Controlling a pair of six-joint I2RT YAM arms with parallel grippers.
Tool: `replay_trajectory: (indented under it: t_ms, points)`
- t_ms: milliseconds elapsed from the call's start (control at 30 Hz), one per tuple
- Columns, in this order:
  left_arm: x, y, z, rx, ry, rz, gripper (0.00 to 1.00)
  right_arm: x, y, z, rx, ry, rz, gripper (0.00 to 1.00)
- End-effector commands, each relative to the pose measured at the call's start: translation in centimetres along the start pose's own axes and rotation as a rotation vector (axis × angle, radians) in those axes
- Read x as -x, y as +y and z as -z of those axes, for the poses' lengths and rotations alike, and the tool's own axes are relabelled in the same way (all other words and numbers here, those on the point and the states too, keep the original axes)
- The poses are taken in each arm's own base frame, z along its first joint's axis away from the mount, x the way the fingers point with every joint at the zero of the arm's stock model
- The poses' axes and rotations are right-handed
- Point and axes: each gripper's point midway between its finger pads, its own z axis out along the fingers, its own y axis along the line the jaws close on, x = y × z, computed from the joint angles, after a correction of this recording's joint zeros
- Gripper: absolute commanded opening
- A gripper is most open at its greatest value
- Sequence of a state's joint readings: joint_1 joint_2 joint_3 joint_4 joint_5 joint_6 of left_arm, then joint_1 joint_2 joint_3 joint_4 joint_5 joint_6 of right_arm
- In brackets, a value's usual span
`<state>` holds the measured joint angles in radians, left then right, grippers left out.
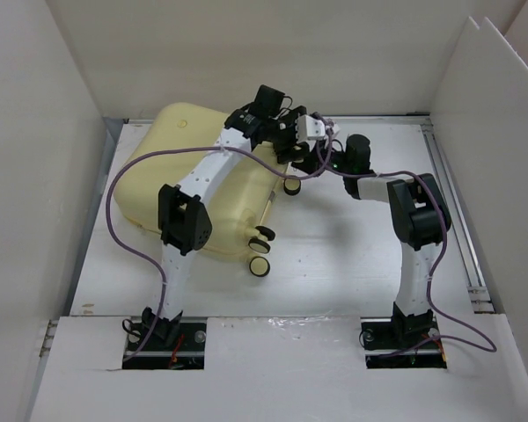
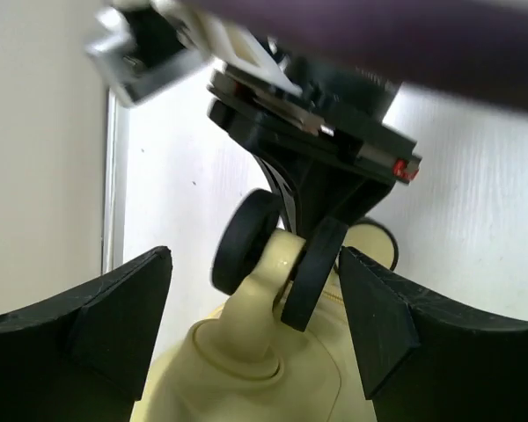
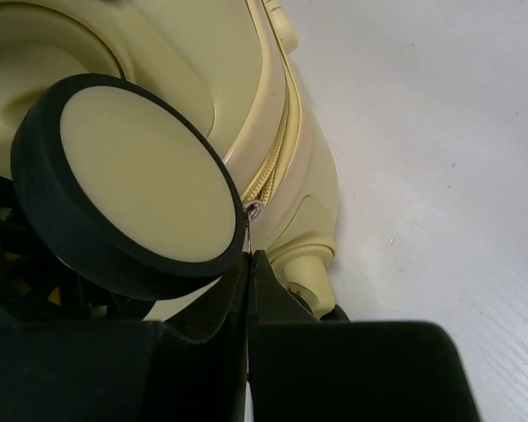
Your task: Pack the luggage
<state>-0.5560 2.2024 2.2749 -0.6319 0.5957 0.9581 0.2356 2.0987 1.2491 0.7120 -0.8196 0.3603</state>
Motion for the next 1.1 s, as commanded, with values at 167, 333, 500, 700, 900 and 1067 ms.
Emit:
replay_trajectory:
  t_ms: [167, 333, 500, 700, 900, 1067]
  points:
    - [-4.5, -2.4, -1.6, -0.101, 0.167, -0.032, 0.74, 5.7, -1.2, 2.2, 0.000, -0.153, 0.097, 0.00]
    - [-4.9, -3.5, -3.0, -0.144, 0.161, -0.020, 0.44, 5.4, -1.2, 2.3, 0.000, -0.153, 0.097, 0.00]
    - [-4.4, -4.7, -2.2, -0.189, 0.145, -0.022, 0.00, 5.0, -1.9, 2.3, -0.038, -0.151, 0.073, 0.00]
    - [-1.0, -7.6, 2.4, -0.275, 0.079, -0.028, 0.00, 5.1, -2.7, 2.1, -0.106, -0.159, 0.043, 0.00]
    - [-1.9, -12.2, 4.9, -0.422, 0.126, -0.016, 0.00, 5.3, -3.6, 2.5, -0.180, -0.166, 0.014, 0.00]
    - [-1.1, -14.7, 6.5, -0.467, 0.093, -0.004, 0.00, 4.4, -3.3, 1.4, -0.164, -0.131, -0.008, 0.00]
